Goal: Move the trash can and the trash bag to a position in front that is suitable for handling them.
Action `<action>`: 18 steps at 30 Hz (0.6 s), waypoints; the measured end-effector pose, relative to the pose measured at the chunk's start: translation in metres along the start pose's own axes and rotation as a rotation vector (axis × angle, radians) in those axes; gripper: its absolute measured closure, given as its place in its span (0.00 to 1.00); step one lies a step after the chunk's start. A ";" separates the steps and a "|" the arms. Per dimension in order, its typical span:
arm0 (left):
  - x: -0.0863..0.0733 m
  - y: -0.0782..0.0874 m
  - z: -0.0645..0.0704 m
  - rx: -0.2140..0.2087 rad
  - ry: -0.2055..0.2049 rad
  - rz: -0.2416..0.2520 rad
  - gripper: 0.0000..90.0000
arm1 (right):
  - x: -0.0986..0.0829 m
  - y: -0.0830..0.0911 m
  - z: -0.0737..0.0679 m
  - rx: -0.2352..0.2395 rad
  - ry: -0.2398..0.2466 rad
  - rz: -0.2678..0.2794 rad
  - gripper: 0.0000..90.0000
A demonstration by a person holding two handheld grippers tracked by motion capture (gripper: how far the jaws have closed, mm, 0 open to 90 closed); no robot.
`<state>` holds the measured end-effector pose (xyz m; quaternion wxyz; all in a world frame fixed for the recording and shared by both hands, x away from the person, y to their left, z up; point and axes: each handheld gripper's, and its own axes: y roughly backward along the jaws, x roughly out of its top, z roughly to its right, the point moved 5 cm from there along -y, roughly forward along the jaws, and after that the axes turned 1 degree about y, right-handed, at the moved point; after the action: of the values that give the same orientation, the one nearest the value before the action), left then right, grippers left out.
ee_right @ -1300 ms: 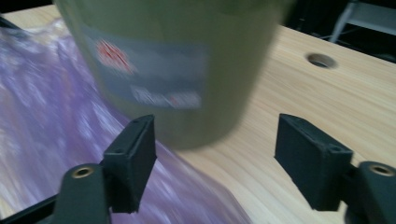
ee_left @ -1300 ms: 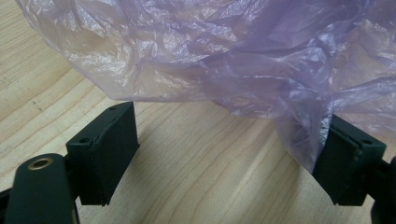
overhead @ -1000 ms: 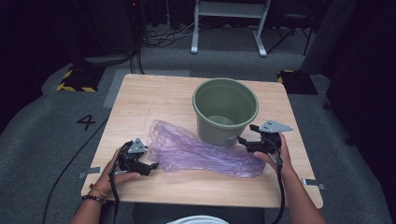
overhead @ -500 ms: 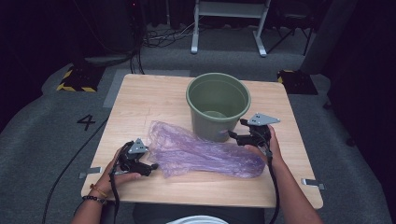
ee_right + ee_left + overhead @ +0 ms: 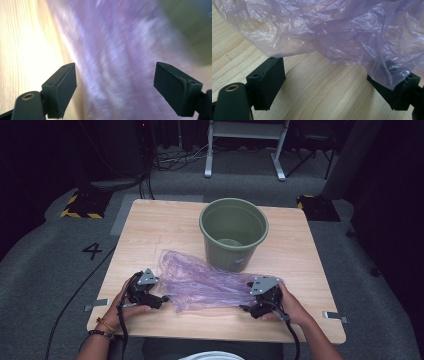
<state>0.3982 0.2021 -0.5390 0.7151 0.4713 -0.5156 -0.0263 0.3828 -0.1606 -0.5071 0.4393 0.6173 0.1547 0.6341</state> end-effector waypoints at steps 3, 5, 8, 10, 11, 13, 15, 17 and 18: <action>0.001 -0.001 0.000 0.000 -0.002 -0.001 0.16 | -0.008 -0.016 -0.004 -0.004 -0.014 -0.052 0.18; 0.001 -0.001 0.000 -0.001 -0.002 -0.003 0.15 | -0.009 -0.019 0.001 0.002 -0.065 -0.036 0.20; 0.001 -0.001 0.000 -0.002 -0.006 -0.004 0.15 | -0.012 -0.019 0.007 -0.009 -0.092 -0.021 0.21; 0.001 -0.001 0.000 -0.003 -0.004 -0.005 0.15 | -0.015 -0.020 0.015 -0.016 -0.155 0.002 0.28; 0.001 -0.001 0.000 -0.002 -0.005 -0.005 0.15 | -0.018 -0.020 0.020 -0.004 -0.200 0.029 0.39; 0.001 -0.001 0.000 -0.002 -0.005 -0.005 0.15 | -0.019 -0.020 0.024 -0.001 -0.228 0.037 0.51; 0.001 -0.001 0.000 -0.001 -0.006 -0.004 0.15 | -0.019 -0.019 0.026 -0.006 -0.231 0.037 0.57; 0.000 0.000 0.001 0.006 -0.004 -0.002 0.16 | -0.021 -0.018 0.031 -0.019 -0.240 0.035 0.79; 0.000 0.000 0.001 0.007 0.002 -0.003 0.16 | -0.021 -0.018 0.032 -0.017 -0.243 0.036 0.84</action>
<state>0.3970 0.2014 -0.5390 0.7139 0.4745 -0.5143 -0.0249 0.4156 -0.1775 -0.5277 0.4487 0.6883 0.0840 0.5637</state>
